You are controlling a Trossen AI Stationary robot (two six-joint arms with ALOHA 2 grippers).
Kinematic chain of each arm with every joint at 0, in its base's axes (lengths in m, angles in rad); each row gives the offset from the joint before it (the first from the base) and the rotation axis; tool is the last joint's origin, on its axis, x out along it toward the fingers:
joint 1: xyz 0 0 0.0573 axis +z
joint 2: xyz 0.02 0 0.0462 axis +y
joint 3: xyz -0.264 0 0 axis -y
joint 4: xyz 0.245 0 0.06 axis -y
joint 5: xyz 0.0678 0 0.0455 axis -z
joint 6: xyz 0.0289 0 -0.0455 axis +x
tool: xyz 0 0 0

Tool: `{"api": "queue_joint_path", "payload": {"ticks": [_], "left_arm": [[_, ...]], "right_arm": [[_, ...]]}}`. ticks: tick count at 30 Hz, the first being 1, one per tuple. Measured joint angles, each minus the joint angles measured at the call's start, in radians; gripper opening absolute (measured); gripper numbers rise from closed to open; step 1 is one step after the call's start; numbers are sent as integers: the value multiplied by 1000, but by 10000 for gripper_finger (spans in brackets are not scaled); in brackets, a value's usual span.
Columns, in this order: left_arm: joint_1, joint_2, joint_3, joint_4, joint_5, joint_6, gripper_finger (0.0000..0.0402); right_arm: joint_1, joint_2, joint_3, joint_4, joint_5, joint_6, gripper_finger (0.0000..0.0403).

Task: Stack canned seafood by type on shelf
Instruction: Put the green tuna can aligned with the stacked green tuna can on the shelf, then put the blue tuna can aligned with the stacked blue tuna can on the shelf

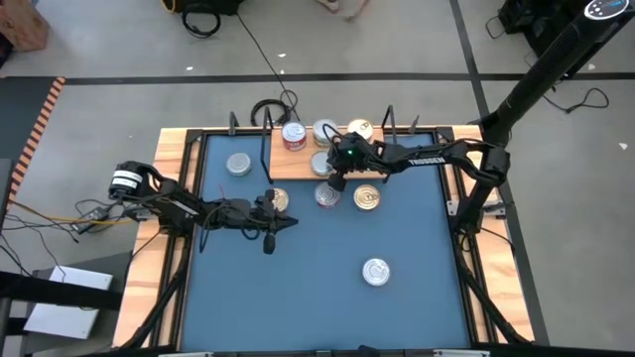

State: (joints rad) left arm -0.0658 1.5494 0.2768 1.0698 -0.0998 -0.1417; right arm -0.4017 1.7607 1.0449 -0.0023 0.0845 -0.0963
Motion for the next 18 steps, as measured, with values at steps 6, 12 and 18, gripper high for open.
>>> {"api": "queue_joint_path", "payload": {"ticks": [6, 12, 18], "left_arm": [[0, 0, 0, -7, 0, -1, 1], [0, 0, 0, -5, 0, 1, 1], [0, 0, 0, -5, 0, 7, 1]], "right_arm": [[-2, 6, 0, -7, 54, -1, 5], [21, -55, 0, -12, 59, -4, 5], [100, -169, 1, -99, 71, 6, 4]]}}
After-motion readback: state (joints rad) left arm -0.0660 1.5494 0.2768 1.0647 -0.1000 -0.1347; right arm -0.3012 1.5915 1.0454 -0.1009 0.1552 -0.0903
